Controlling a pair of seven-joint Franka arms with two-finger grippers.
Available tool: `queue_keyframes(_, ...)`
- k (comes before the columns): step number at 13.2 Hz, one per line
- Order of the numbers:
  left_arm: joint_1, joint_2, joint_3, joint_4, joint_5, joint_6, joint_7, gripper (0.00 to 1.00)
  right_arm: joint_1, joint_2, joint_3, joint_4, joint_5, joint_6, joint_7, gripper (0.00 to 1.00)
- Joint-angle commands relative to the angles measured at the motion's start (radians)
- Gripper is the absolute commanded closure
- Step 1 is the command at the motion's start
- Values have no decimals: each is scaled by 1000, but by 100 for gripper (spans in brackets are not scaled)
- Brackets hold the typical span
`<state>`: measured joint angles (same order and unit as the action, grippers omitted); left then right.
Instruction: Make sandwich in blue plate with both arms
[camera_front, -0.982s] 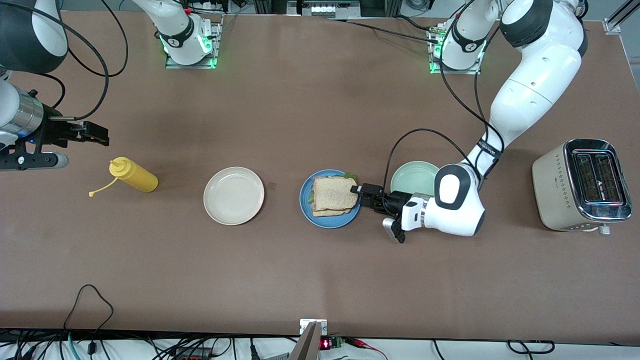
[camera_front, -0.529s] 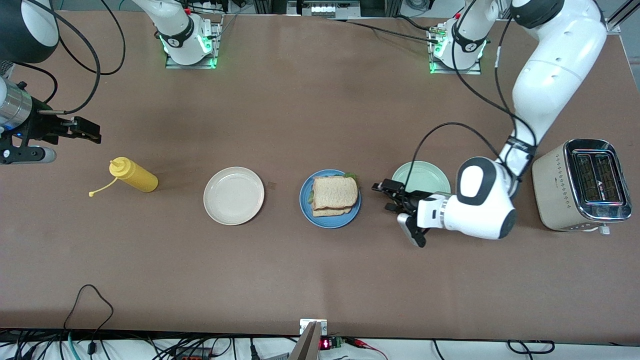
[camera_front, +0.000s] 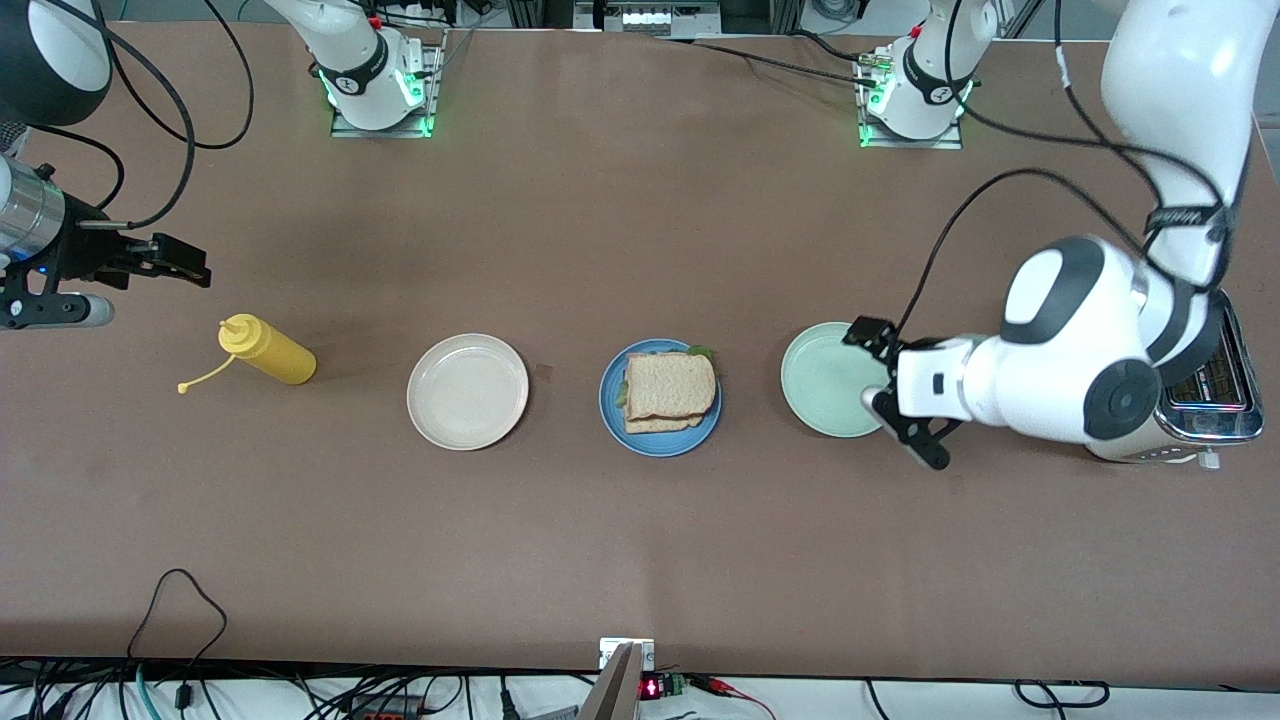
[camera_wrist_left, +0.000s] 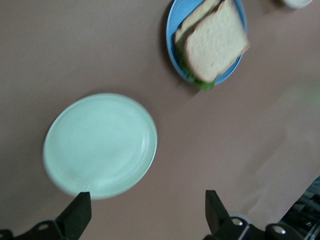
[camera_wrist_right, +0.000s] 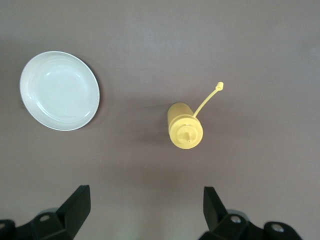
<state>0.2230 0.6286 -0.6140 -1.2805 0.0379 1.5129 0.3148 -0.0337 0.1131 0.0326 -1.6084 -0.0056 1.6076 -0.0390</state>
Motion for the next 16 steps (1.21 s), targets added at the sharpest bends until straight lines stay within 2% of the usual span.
queue_keyframes(1, -13, -168, 60, -42, 108, -45, -11, 0, -2, -16, -6, -18, 24, 6, 13, 0)
queue_keyframes(2, -40, -237, 133, -63, 97, -46, -10, 0, -2, -16, -6, -18, 24, 0, 13, 0)
queue_keyframes(4, -172, -346, 337, -94, 96, -43, -13, 0, -2, -16, -6, -18, 24, 0, 13, 0)
queue_keyframes(5, -219, -392, 415, -126, 76, -40, -34, 0, -2, -16, -6, -18, 24, 0, 11, 0)
queue_keyframes(7, -270, -516, 526, -251, -60, -30, -229, 0, -3, -16, -6, -18, 24, 0, 11, 0)
queue_keyframes(9, -315, -613, 577, -342, -66, 38, -301, 0, -6, -16, -6, -19, 24, 0, 11, 0)
queue_keyframes(11, -315, -658, 580, -405, -64, 113, -296, 0, -9, -16, -6, -19, 24, 0, 11, 0)
queue_keyframes(16, -303, -615, 577, -344, -43, 73, -296, 0, -12, -16, -6, -24, 24, -3, 11, 0)
